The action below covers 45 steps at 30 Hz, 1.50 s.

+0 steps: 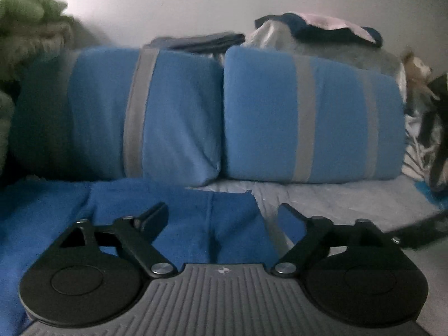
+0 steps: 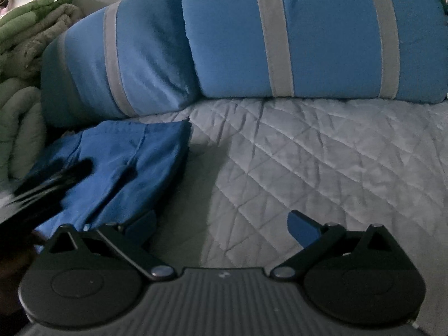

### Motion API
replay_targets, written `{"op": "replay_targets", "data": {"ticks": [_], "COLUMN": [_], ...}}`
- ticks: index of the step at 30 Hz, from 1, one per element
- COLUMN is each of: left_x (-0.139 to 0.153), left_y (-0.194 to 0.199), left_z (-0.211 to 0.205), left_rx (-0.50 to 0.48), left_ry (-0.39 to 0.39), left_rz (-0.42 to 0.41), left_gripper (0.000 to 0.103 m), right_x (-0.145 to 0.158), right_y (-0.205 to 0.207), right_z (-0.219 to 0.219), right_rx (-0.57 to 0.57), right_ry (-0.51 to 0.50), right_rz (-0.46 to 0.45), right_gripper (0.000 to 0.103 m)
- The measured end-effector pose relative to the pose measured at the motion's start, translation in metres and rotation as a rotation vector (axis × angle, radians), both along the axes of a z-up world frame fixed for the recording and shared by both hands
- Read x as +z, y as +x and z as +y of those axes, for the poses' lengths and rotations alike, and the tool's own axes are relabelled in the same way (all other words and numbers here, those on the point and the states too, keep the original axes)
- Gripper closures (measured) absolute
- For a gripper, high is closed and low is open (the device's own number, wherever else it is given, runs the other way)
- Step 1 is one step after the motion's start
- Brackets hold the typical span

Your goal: Fold clothes

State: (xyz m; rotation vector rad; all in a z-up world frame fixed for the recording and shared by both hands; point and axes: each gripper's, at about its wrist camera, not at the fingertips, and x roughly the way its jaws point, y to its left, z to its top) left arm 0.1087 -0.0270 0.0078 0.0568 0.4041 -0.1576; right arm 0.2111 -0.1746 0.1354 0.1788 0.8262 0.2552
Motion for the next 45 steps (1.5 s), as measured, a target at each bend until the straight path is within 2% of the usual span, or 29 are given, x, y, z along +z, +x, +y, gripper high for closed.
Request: {"op": "replay_targets", "data": {"ticks": [5,9,13,17,20,26,32,39,45], "left_x": [0.004,-0.004,-0.026,-0.063,-0.084,-0.082,-0.082,-0.087,-0.087], "left_y": [-0.04,-0.066,-0.068,-0.064,-0.061,-0.038,-0.023,-0.026,-0.023], "left_z": [0.004,0.009,0.012,0.02,0.028,0.022,0.013,0.016,0.014], "left_rx": [0.002,0.018,0.002,0.057,0.088,0.144,0.213,0.193,0.19], "left_ry": [0.045,0.056,0.078,0.093,0.077,0.074,0.076,0.059,0.058], "left_rz": [0.052,0.119,0.28,0.452,0.456,0.485,0.485,0.457,0.475], "left_gripper": [0.007,0.006,0.005,0.005,0.0,0.0,0.0,0.0,0.0], "right_x": [0.001,-0.005,-0.015,-0.025,-0.039,-0.071,-0.08,-0.081,-0.082], "right_y": [-0.004,-0.006,-0.006,0.0,0.008,0.021,0.014,0.01,0.008], "right_z": [0.0,0.001,0.002,-0.002,-0.008,-0.018,-0.017,-0.014,-0.012], "right_rx": [-0.006,-0.023,-0.032,-0.081,-0.132,-0.22,-0.262,-0.278,-0.287], "right_ry": [-0.026,-0.073,-0.142,-0.228,-0.275,-0.328,-0.323,-0.334,-0.338], "right_rz": [-0.009,0.002,0.025,0.061,0.106,0.229,0.204,0.184,0.16], "right_gripper": [0.0,0.0,0.0,0.0,0.0,0.0,0.0,0.0,0.0]}}
